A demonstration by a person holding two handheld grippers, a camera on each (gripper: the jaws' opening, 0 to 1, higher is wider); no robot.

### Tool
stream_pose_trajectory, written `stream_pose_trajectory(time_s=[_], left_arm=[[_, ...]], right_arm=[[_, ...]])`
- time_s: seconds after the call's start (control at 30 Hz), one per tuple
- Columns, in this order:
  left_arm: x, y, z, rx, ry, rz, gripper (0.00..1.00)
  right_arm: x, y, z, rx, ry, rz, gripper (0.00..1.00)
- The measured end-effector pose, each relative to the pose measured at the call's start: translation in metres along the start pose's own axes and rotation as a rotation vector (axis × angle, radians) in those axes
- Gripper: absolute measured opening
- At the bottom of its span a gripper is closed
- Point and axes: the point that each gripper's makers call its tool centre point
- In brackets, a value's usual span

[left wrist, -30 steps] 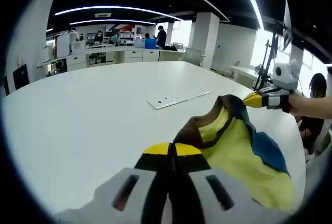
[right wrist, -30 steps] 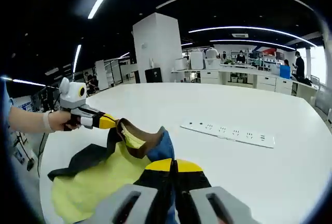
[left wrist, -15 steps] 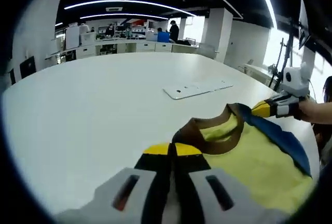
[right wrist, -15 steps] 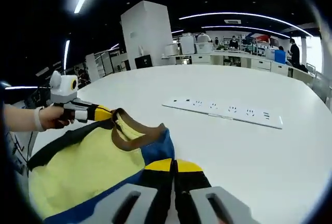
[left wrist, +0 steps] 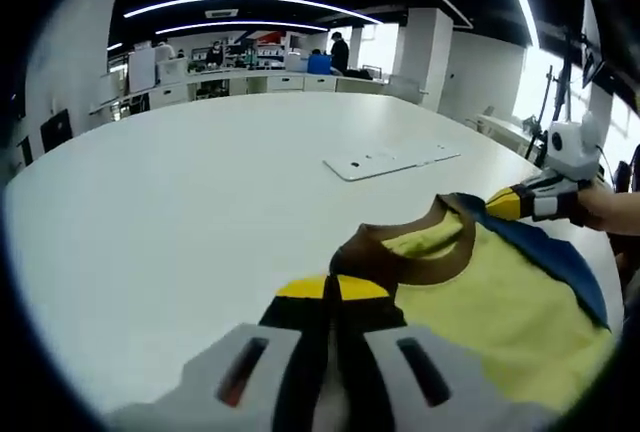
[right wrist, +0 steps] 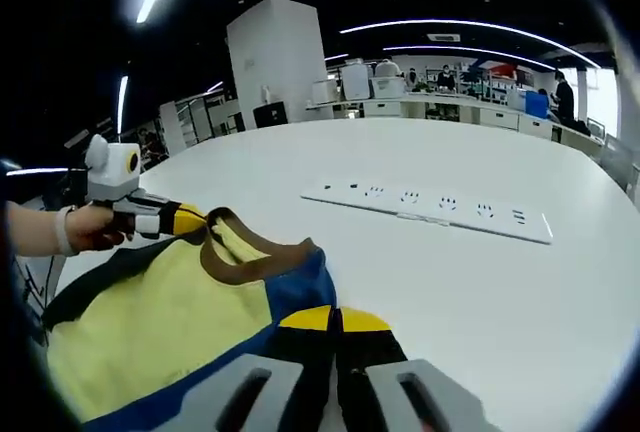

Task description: Fold the garment on the visible template until the final outline fits inside the template.

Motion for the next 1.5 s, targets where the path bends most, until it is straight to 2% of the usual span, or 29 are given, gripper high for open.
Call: stream_pose_trajectory(time_s=[0.27, 0.33, 0.4, 0.5, 0.6, 0.8, 0.93, 1.0, 1.03, 1.3, 1.5], left_arm=[[0.001, 0.000, 0.001, 0.022, -0.003, 0.013, 0.01], [-0.001, 0.000, 0.004, 0.032, -0.010, 0.016, 0.04], [-0.003, 0.001, 0.009, 0.034, -0.022, 0.005, 0.09], [-0.006, -0.002, 0.015, 0.050, -0.035, -0.016, 0.22], [-0.010, -0.009, 0.020, 0.067, -0.041, -0.048, 0.36], [-0.023, -0.025, 0.034, 0.078, -0.066, -0.104, 0.48], [-0.033, -0.036, 0.046, 0.077, -0.094, -0.143, 0.61], [-0.037, -0.036, 0.047, 0.097, -0.085, -0.122, 0.72], [-0.040, -0.038, 0.047, 0.092, -0.081, -0.133, 0.73], [-0.066, -0.057, 0.049, 0.064, -0.094, -0.175, 0.73], [-0.093, -0.074, 0.049, 0.079, -0.105, -0.198, 0.72]], right_arm=[[0.000, -0.001, 0.001, -0.042, 0.007, -0.020, 0.00], [-0.001, -0.003, 0.005, -0.036, -0.007, -0.030, 0.06], [-0.004, -0.004, 0.010, -0.034, -0.021, -0.040, 0.17], [-0.007, -0.001, 0.017, -0.020, -0.046, -0.032, 0.21], [-0.012, 0.002, 0.021, -0.032, -0.059, -0.021, 0.30], [-0.025, 0.019, 0.026, -0.050, -0.083, 0.039, 0.50], [-0.036, 0.025, 0.027, -0.047, -0.083, 0.059, 0.59], [-0.042, 0.027, 0.026, -0.058, -0.075, 0.059, 0.59], [-0.045, 0.027, 0.027, -0.056, -0.073, 0.058, 0.59], [-0.072, 0.036, 0.028, -0.054, -0.067, 0.052, 0.57], [-0.104, 0.059, 0.024, -0.094, -0.063, 0.076, 0.52]])
Point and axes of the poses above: the point that each gripper's makers call its tool centre point, and the gripper's own axes: x roughly forward along the fingers, y roughly to its left, z roughly out of its top, and after that the axes turned 8 degrees about -y, right-handed
